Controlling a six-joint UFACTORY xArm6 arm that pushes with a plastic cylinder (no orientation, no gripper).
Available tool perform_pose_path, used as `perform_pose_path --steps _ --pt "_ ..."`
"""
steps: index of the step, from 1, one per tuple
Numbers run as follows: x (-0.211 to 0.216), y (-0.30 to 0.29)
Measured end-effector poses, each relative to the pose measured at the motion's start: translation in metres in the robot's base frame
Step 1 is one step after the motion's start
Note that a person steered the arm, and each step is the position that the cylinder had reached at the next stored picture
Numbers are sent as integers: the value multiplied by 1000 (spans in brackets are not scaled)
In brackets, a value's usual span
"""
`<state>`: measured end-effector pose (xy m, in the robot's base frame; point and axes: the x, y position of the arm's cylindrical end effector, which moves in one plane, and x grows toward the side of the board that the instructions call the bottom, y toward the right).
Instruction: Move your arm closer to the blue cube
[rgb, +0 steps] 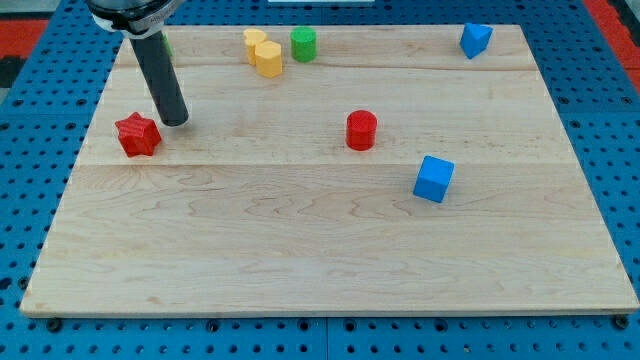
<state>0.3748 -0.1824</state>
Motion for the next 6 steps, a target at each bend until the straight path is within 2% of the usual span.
perform_pose_path --steps 3,4,5,6 --pt "0 -3" --pt "9 22" --pt "40 103" --pt "90 180"
